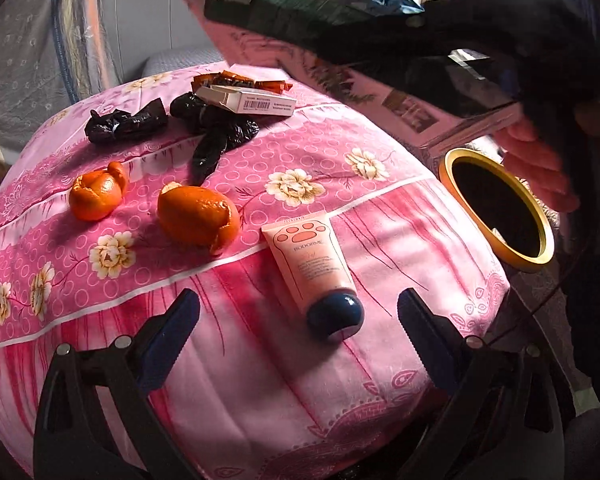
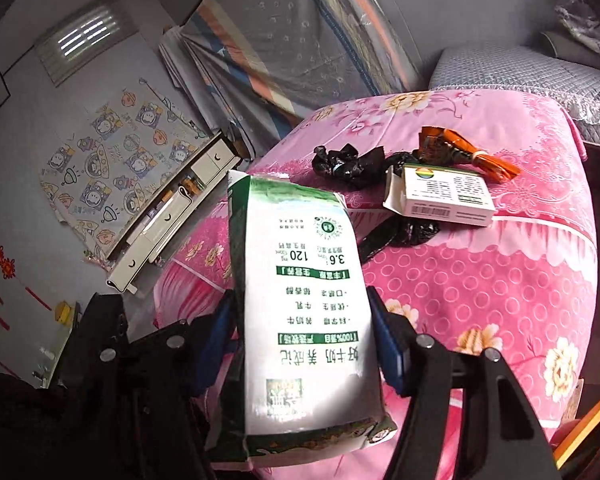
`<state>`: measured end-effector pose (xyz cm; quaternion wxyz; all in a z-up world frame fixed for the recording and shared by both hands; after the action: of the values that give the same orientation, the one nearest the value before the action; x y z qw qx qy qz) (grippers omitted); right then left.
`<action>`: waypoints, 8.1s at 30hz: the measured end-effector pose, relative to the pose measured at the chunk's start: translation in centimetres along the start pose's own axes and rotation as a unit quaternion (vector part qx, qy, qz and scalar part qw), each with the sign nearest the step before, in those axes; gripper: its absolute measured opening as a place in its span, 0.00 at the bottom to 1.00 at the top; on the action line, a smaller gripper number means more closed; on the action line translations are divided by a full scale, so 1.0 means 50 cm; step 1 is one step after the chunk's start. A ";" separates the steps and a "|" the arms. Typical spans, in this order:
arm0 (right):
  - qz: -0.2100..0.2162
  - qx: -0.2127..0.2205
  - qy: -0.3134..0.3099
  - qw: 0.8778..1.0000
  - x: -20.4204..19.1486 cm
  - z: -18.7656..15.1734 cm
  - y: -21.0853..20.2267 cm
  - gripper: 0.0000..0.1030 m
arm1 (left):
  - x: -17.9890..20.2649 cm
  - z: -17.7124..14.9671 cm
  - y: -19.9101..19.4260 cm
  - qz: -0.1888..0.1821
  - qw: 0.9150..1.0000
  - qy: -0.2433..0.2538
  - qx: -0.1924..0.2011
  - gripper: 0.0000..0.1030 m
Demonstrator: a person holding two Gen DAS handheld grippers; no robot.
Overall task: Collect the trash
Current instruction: 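Grasp the pink lotion tube with the left tool while the right tool holds the milk packet, then carry the lotion tube and milk packet over the yellow bin and open both tools, then move both tools back over the bed and grasp the large orange peel with the right tool, then grasp the smaller orange peel with the left tool, then carry both orange peels over the yellow bin and open both tools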
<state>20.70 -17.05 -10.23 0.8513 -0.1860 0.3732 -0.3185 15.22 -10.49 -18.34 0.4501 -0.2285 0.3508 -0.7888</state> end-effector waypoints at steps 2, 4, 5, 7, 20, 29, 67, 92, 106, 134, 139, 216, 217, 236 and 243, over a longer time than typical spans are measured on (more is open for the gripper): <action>-0.001 0.011 0.006 1.000 0.007 -0.010 -0.025 0.58 | 0.002 0.000 0.017 0.002 1.000 -0.006 -0.011 0.92; -0.001 0.021 0.014 1.000 0.013 -0.022 -0.046 0.58 | 0.004 0.000 0.029 0.002 1.000 -0.011 -0.019 0.92; -0.003 0.025 0.016 1.000 0.016 -0.028 -0.056 0.58 | 0.005 0.000 0.031 0.005 1.000 -0.014 -0.022 0.90; -0.004 0.034 0.021 0.999 0.023 -0.039 -0.076 0.58 | 0.002 0.002 0.040 0.005 0.999 -0.022 -0.027 0.78; -0.017 0.075 0.046 0.996 0.039 -0.070 -0.160 0.58 | -0.012 -0.001 0.032 0.001 0.999 -0.037 -0.019 0.34; -0.023 0.090 0.053 0.994 0.035 -0.077 -0.182 0.58 | -0.033 0.081 -0.126 0.041 0.992 -0.029 0.116 0.17; -0.024 0.124 0.091 0.988 0.077 -0.114 -0.221 0.58 | -0.019 0.134 -0.126 0.083 0.990 0.001 0.117 0.38; -0.164 0.259 0.212 0.928 0.296 -0.274 -0.489 0.59 | 0.408 0.318 -0.144 -0.043 0.966 0.150 0.204 0.38; -0.285 0.276 0.296 0.869 0.426 -0.390 -0.555 0.59 | 0.526 0.338 -0.050 -0.095 0.965 0.167 0.177 0.38; -0.364 0.350 0.303 0.808 0.409 -0.408 -0.692 0.75 | 0.440 0.363 0.066 -0.106 0.983 0.040 0.142 0.92; -0.350 0.323 0.221 0.851 0.346 -0.317 -0.609 0.75 | 0.279 0.395 -0.042 -0.099 0.976 -0.039 0.189 0.92; -0.068 0.038 -0.014 0.997 -0.046 -0.059 0.068 0.36 | -0.392 0.145 -0.020 0.110 0.969 -0.205 0.082 0.33; -0.063 0.039 -0.008 0.997 -0.045 -0.059 0.065 0.36 | -0.386 0.149 -0.044 0.118 0.968 -0.202 0.094 0.33; -0.082 0.112 0.046 0.989 0.016 -0.065 -0.095 0.36 | -0.125 0.267 -0.306 0.132 0.957 -0.076 0.246 0.34; -0.117 0.156 0.058 0.979 0.060 -0.063 -0.184 0.36 | -0.016 0.304 -0.313 0.098 0.959 -0.030 0.263 0.34</action>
<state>16.18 -26.03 -8.76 0.8038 -0.0747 0.3433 -0.4801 17.29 -9.65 3.36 0.5800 -0.0899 0.1381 -0.7978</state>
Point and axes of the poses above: each gripper's, at about its wrist camera, not at the fingertips, and y roughly the way its jaws point, x to its right, z to its top, the point moved 9 cm from there along y, roughly the way its jaws point, and after that the axes turned 3 degrees about z, right-handed, at the moved point
